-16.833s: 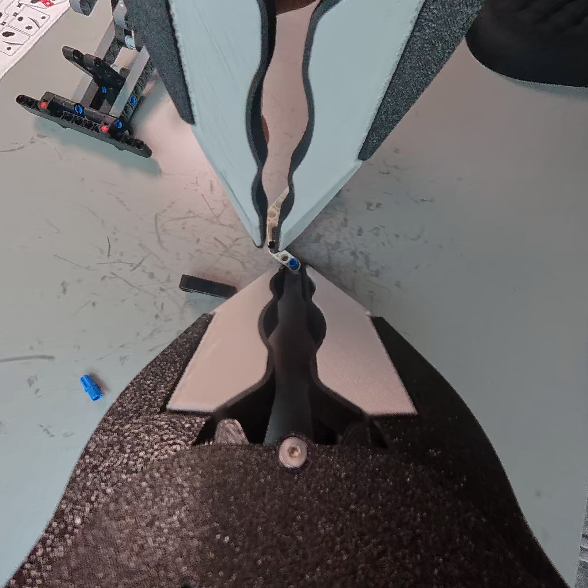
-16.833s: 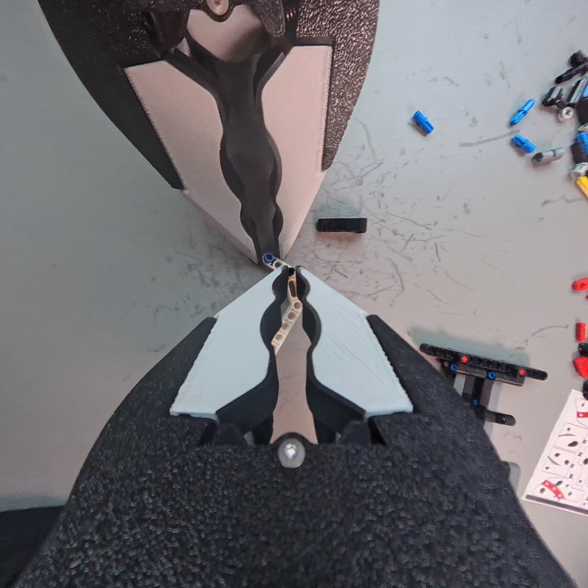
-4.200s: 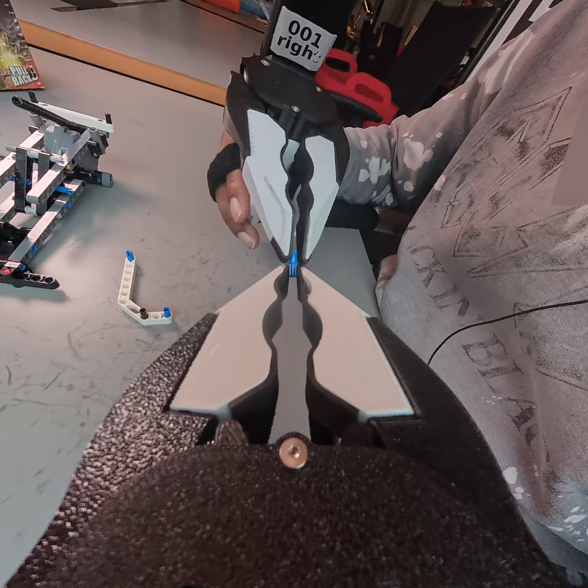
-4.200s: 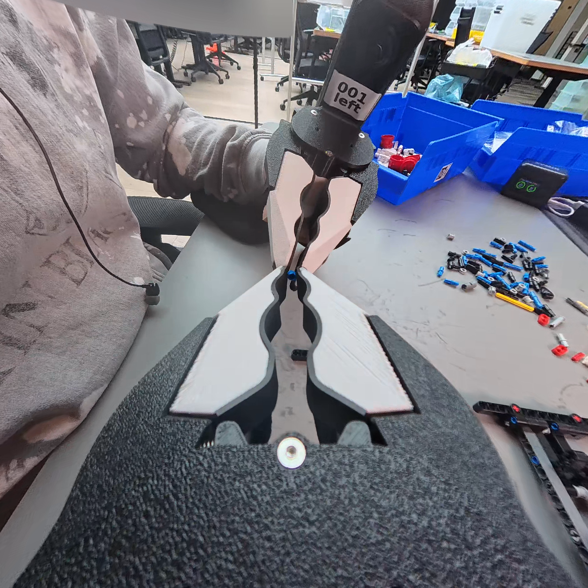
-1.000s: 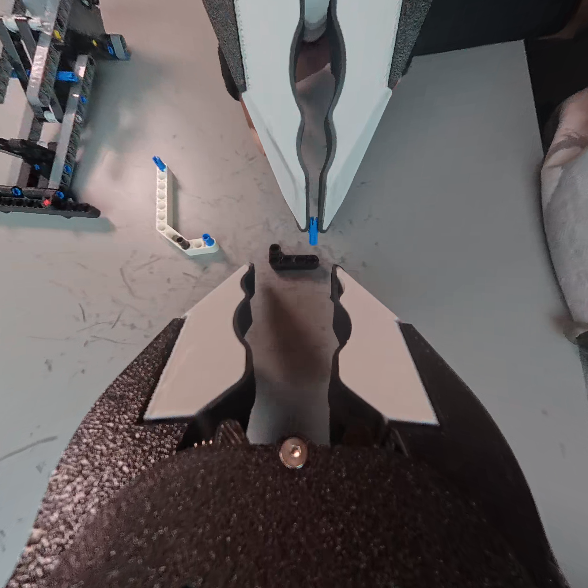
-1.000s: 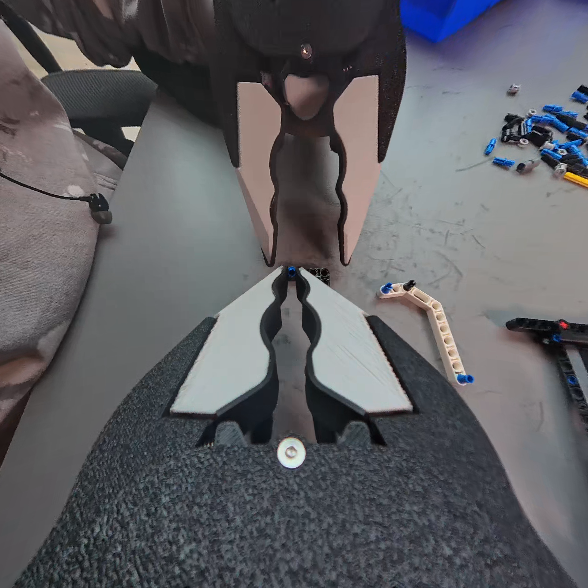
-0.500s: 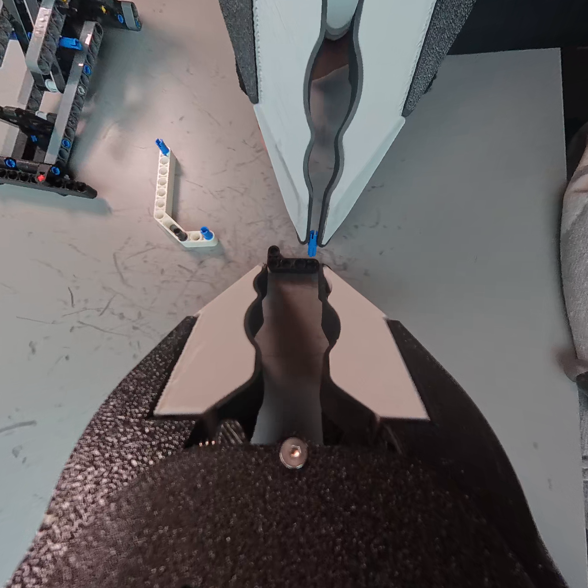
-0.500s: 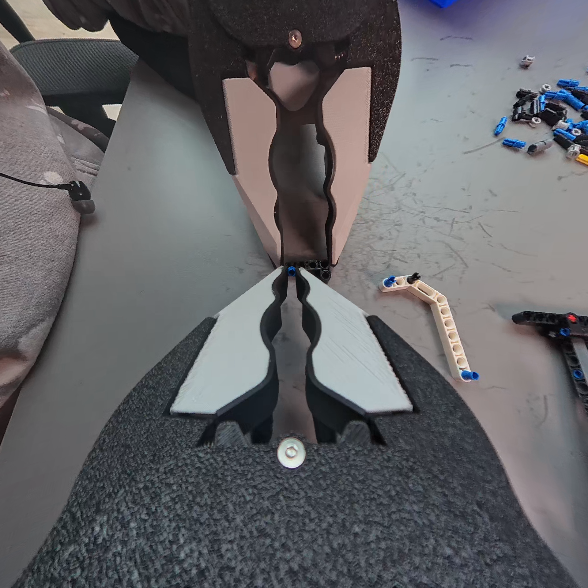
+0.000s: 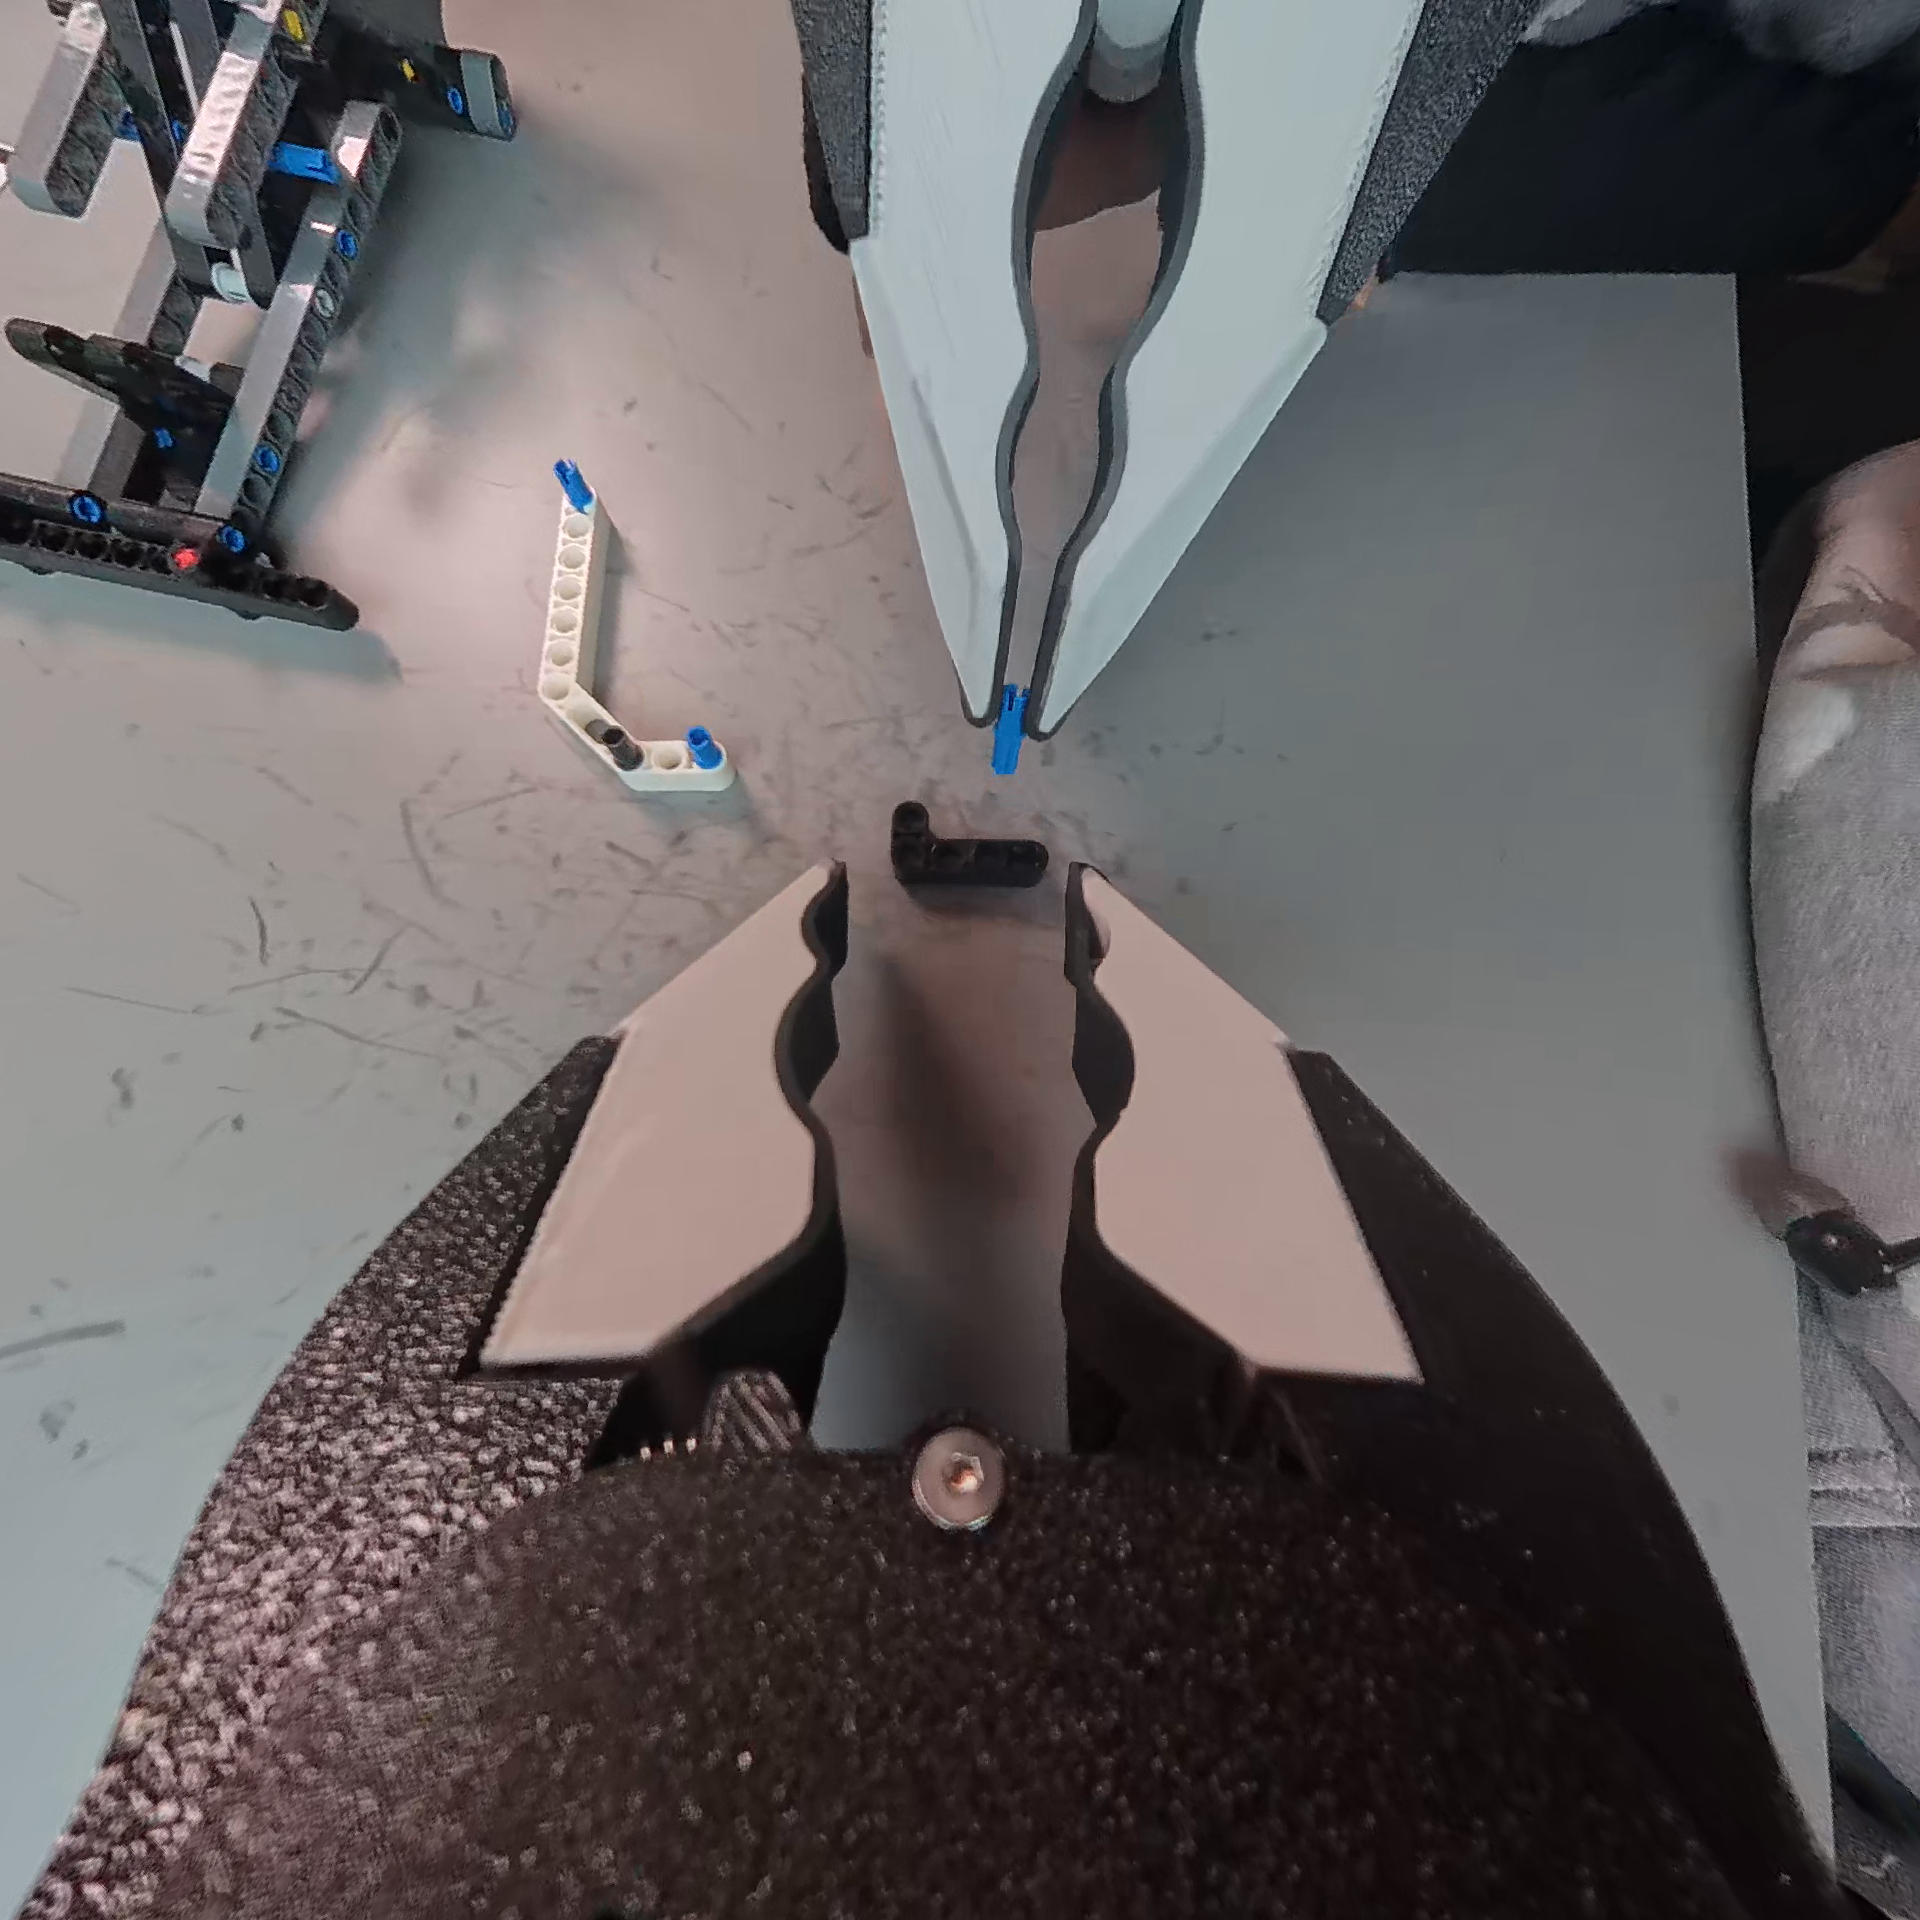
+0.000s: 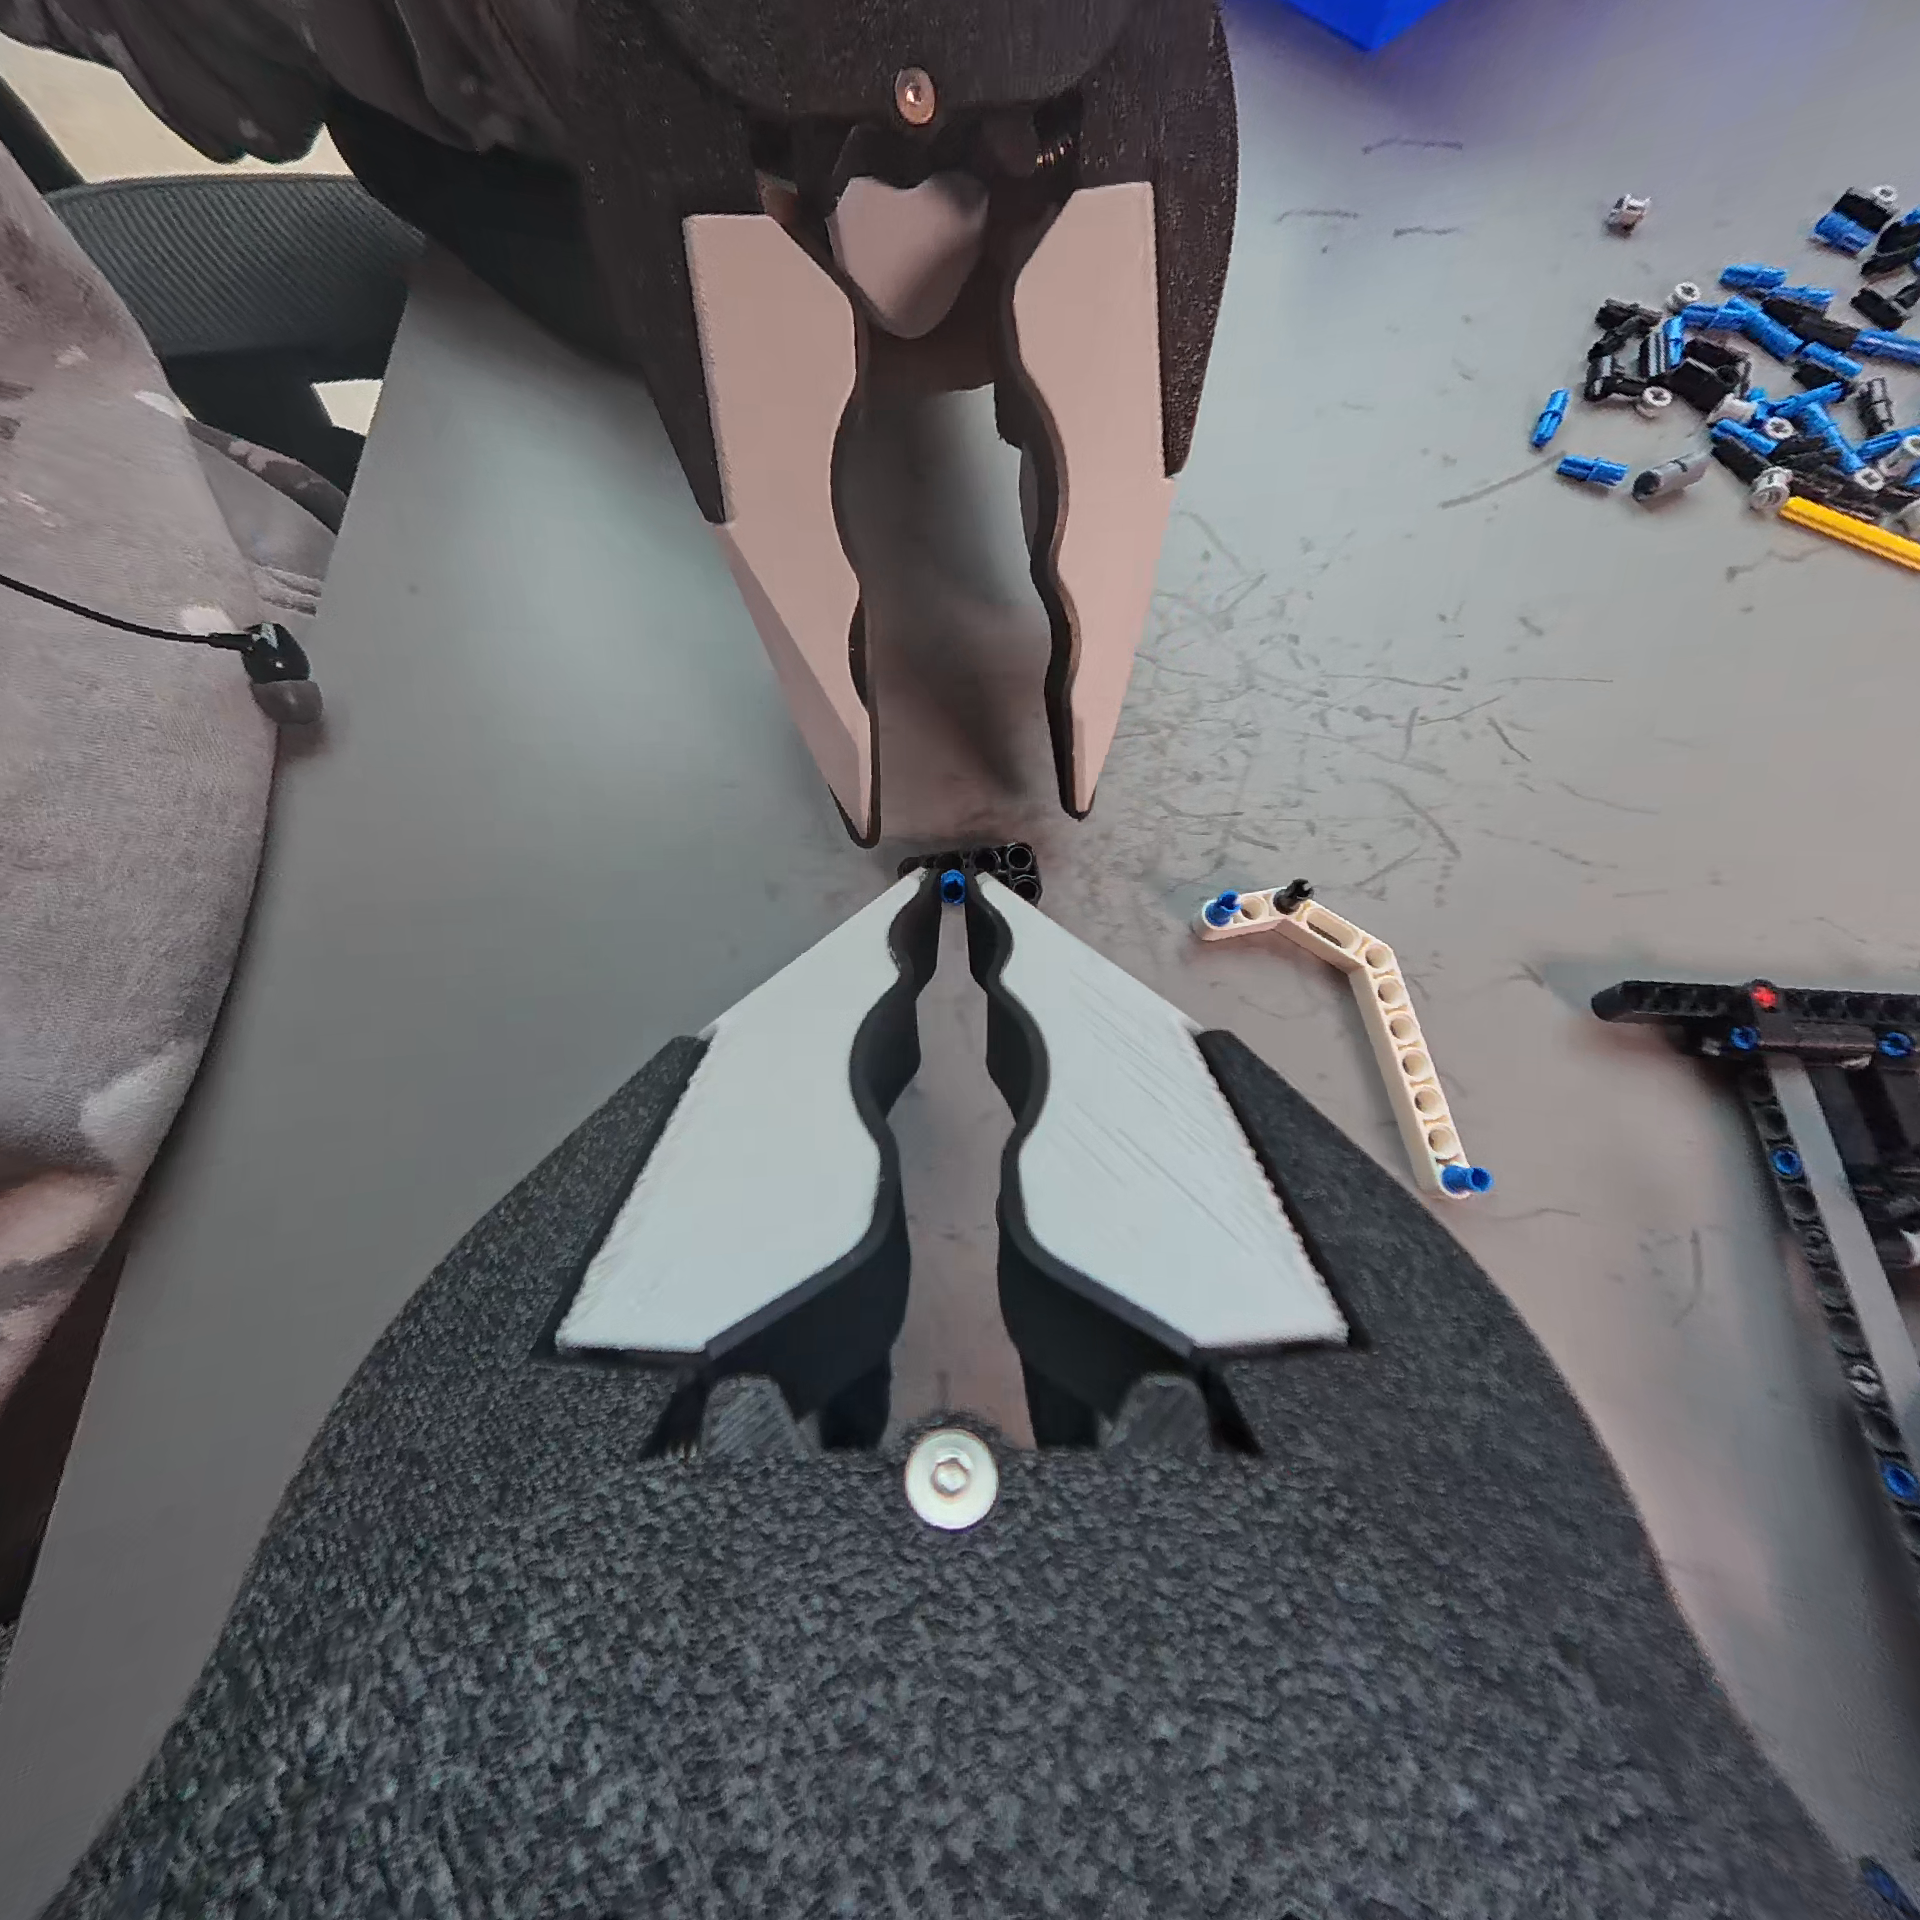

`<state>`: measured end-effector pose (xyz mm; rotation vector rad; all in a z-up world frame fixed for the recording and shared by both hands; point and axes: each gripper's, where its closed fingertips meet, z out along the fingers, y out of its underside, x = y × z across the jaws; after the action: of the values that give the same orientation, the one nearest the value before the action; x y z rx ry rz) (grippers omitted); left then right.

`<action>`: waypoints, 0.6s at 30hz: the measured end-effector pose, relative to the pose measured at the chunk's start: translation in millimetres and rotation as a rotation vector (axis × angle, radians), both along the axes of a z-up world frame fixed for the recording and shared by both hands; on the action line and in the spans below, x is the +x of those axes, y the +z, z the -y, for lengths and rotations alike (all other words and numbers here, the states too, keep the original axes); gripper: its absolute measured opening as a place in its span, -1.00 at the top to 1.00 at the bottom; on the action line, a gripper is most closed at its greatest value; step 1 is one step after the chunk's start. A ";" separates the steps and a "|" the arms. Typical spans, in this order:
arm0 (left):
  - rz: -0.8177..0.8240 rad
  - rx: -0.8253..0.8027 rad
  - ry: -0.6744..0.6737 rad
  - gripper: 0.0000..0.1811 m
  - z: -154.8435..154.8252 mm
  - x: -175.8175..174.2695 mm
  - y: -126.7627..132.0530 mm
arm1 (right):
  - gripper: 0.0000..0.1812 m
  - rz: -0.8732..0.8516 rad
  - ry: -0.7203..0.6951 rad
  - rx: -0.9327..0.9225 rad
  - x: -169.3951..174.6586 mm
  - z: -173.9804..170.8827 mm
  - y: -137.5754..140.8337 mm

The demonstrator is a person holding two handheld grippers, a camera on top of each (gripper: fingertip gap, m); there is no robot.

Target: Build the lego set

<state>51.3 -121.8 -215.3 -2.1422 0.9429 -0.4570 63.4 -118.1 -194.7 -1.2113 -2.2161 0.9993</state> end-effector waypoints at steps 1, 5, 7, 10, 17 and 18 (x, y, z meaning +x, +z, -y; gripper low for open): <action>0.003 0.000 -0.002 0.52 -1.0 0.5 -0.8 | 0.96 0.008 0.006 0.009 0.0 1.0 1.4; -0.035 0.008 -0.024 0.46 -1.6 3.0 -6.5 | 0.96 0.044 0.035 0.057 -1.4 10.6 0.6; -0.055 0.014 -0.036 0.46 -0.2 4.8 -8.4 | 0.96 0.077 0.046 0.087 -0.5 13.9 -3.8; -0.067 0.017 -0.043 0.49 0.7 6.1 -9.6 | 0.96 0.118 0.053 0.105 -0.1 17.0 -7.0; -0.060 0.010 -0.038 0.53 0.3 5.9 -10.4 | 0.96 0.180 0.047 0.152 -4.8 12.6 -10.4; -0.060 0.010 -0.036 0.53 0.1 5.7 -10.5 | 0.96 0.193 0.049 0.159 -5.1 12.4 -12.6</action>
<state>57.0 -122.0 -225.8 -2.1430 1.0165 -0.4072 58.3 -130.5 -207.2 -1.2314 -2.4327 0.7334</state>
